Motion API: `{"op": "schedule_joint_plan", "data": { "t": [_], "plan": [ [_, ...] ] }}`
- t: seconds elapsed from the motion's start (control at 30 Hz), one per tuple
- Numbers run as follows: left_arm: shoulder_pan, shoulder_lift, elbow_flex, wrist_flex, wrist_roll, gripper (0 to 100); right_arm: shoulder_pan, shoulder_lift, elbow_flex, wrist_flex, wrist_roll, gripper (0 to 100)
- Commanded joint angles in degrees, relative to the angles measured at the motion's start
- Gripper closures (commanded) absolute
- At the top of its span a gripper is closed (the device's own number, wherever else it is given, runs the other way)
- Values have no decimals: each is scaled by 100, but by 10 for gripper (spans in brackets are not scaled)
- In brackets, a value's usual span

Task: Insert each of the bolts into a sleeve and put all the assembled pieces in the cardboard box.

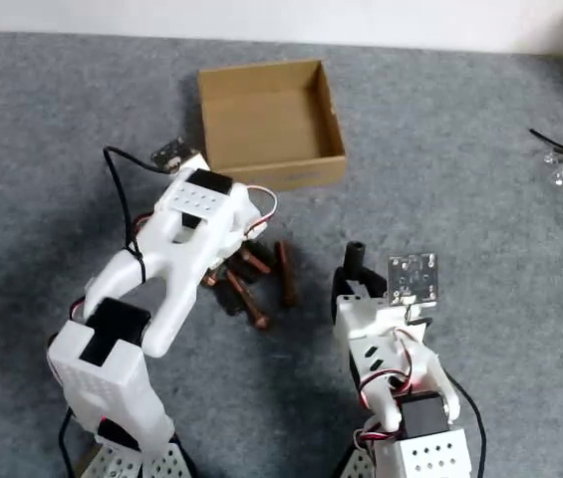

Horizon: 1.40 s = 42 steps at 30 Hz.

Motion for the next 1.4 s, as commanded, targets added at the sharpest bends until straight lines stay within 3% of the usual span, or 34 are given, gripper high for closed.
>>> {"op": "schedule_joint_plan", "data": {
  "t": [0.0, 0.8, 0.93, 1.37],
  "plan": [
    [-145, 13, -119, -35, 18, 882, 66, -92, 127, -242, 62, 995],
    [-189, 655, -4, -396, 26, 886, 66, -92, 127, -242, 70, 995],
    [-207, 655, -4, -396, 18, 962, 66, -92, 127, -242, 70, 995],
    [-207, 620, -22, -396, -18, 995, 66, -92, 127, -242, 70, 995]
  ]
}}
